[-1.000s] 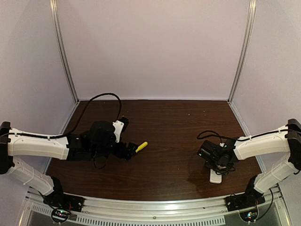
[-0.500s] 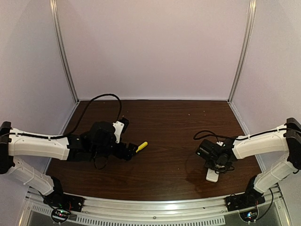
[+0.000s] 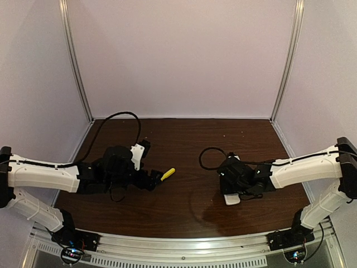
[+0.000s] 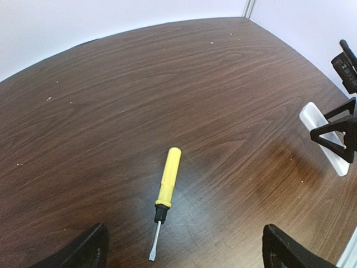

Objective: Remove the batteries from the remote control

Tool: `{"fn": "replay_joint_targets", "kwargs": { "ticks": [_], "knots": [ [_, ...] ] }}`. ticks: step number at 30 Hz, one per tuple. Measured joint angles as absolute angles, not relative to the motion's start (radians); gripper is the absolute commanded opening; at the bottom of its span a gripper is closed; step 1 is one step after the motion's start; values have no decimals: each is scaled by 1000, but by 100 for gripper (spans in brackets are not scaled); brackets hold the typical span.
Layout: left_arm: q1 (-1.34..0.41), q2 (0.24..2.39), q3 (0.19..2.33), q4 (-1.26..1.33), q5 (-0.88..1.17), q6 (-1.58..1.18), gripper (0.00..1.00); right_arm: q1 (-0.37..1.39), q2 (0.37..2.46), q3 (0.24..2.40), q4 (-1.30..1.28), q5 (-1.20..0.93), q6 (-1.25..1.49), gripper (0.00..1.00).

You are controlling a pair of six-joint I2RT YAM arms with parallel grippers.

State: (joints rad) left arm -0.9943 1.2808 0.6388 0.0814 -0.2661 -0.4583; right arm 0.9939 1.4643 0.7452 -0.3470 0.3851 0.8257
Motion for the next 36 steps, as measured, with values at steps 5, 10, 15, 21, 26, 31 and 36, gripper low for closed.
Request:
{"fn": "replay_joint_targets", "kwargs": {
  "ticks": [5,10,15,21,26,31,36],
  "knots": [
    [-994,1277,594,144,-241,-455,97,1004,1451,737,-217,363,674,13],
    [-994,1269,589,145,-209,-455,98,1016,1407,706,-118,343,568,11],
    [-994,1260,588,170,-147,-455,98,1067,1397,704,-61,329,469,2],
    [-993,1242,586,193,-55,-471,97,1113,1393,705,-14,321,369,0],
    [-974,1218,577,210,60,-500,95,1139,1392,713,17,311,279,0],
    [-958,1200,577,220,155,-537,93,1183,1386,717,59,242,156,0],
    [-941,1200,577,241,254,-572,89,1227,1387,746,80,207,44,0]
  ]
}}
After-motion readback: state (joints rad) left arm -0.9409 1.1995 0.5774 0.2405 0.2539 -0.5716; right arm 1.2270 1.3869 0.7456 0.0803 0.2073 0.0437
